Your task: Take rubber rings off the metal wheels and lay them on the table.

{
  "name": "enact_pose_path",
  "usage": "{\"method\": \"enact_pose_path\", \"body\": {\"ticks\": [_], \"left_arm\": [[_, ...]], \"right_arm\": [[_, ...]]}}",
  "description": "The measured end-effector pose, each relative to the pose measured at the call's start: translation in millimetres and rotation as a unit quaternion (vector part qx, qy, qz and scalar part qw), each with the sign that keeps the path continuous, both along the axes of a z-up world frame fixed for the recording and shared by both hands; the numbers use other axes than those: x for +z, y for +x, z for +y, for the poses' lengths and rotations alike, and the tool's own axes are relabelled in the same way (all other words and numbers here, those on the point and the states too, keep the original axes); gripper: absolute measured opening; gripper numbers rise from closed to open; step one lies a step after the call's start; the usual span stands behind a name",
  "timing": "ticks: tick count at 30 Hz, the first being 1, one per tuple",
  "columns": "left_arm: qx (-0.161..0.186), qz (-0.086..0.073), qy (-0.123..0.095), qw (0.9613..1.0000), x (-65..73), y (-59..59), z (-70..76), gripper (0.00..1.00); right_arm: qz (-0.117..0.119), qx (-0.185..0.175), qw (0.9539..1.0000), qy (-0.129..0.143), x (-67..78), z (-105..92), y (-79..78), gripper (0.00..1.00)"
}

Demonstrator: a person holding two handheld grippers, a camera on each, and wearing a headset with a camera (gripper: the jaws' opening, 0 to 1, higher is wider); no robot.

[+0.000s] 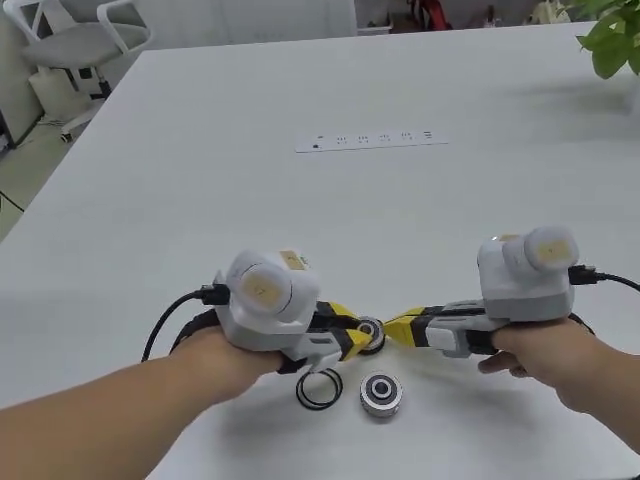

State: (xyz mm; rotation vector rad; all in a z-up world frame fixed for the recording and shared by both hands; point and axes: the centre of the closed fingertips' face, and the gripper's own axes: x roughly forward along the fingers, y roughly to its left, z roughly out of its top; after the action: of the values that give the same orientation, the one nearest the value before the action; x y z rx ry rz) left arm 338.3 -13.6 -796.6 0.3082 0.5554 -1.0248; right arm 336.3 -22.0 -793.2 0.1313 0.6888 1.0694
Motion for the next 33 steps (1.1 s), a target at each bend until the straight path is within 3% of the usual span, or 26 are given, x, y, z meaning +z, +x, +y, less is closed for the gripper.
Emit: {"method": "enact_pose_path", "body": {"ticks": [4, 18, 23, 25, 33], "left_arm": [[-0.001, -0.006, 0.009, 0.9999, -0.1, 0.1, -0.5, 0.12], [-0.003, -0.004, 0.010, 0.9999, -0.3, -1.4, 0.1, 0.12], [-0.003, -0.005, 0.009, 0.9999, -0.3, -2.6, 0.0, 0.12], [-0.003, -0.005, 0.009, 0.9999, -0.2, -2.6, 0.1, 0.12], [-0.003, -0.004, 0.009, 0.9999, -0.1, -2.4, -0.1, 0.12]], "right_arm": [[-0.006, 0.011, 0.9999, -0.003, 2.5, 4.6, -3.2, 0.00], [-0.014, 0.034, 0.9993, -0.006, 0.8, 6.7, -5.7, 0.00], [-0.011, 0.038, 0.9991, 0.017, 7.5, 13.8, -7.1, 0.00], [-0.011, 0.040, 0.9990, 0.015, 6.1, 13.1, -6.6, 0.00], [0.013, 0.036, 0.9980, 0.049, 11.6, 11.5, -9.0, 0.00]]}}
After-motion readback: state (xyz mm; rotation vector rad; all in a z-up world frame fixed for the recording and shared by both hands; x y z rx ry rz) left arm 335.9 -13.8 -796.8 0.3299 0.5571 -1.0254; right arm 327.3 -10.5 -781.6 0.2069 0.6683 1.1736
